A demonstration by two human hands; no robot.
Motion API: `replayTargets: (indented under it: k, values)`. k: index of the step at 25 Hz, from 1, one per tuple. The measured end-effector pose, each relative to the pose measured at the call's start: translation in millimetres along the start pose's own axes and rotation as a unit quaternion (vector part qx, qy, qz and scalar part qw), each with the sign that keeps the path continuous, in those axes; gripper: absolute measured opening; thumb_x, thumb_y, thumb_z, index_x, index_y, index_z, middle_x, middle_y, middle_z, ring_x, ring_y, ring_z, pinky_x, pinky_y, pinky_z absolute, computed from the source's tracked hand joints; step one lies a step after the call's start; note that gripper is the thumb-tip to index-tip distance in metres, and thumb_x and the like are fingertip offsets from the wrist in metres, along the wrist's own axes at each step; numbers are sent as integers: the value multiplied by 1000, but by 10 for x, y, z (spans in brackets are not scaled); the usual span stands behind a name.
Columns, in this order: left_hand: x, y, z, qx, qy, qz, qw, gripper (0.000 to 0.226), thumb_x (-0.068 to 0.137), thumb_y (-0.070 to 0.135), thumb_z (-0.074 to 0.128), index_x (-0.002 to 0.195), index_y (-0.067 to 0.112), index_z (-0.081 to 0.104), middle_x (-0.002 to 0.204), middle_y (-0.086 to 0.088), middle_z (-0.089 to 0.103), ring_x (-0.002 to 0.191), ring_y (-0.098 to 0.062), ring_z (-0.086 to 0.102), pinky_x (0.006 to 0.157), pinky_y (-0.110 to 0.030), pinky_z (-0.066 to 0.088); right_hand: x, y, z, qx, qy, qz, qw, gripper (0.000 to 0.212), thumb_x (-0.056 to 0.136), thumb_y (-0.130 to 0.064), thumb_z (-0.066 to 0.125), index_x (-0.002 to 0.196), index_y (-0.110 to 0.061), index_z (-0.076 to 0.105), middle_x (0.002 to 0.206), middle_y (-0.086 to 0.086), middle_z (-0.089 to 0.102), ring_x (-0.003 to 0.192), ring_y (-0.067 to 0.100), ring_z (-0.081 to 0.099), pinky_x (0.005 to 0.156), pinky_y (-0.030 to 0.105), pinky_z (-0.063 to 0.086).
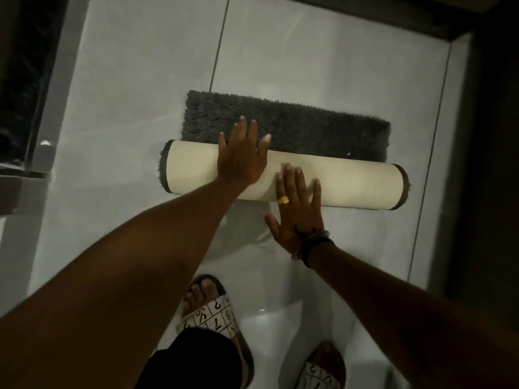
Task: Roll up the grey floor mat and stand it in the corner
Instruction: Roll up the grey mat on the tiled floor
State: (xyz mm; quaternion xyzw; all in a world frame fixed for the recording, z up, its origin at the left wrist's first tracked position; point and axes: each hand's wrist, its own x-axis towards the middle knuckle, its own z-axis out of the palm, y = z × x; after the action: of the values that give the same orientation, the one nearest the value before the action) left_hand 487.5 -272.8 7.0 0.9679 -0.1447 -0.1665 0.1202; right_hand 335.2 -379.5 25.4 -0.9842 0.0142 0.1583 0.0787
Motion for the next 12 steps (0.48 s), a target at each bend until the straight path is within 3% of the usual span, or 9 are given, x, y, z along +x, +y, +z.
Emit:
replayTargets:
  k: [2,6,9,12]
  values:
    - [232,60,-90,-39,-3,4,999,61,105,46,27,149,5,38,159,-21,36,148,-33,34,121,-56,22,180,26,-26,0,-1,35,999,81,91,-58,33,151,-10,8,161,16,6,147,35,5,116,63,8]
    - [417,178,-147,-47,72,99,991,62,103,47,24,146,6,42,158,-20,37,148,-31,33,122,-55,16,997,298,-139,-16,33,68,997,74,92,-60,21,149,-12,19,159,14,20,146,32,15,116,60,13]
    - [246,42,-55,30,107,143,983,59,103,43,29,149,6,41,160,-19,34,151,-32,28,122,-55,14,1500,488,-230,-11,44,68,997,73,91,-58,14,145,-13,33,152,12,37,142,30,28,116,58,16]
    - [424,35,-79,68,89,119,987,52,103,38,32,140,8,52,151,-16,50,145,-34,39,118,-58,25,1813,595,-384,-7,21,68,997,64,92,-57,18,131,-17,49,133,9,57,126,30,48,108,53,28]
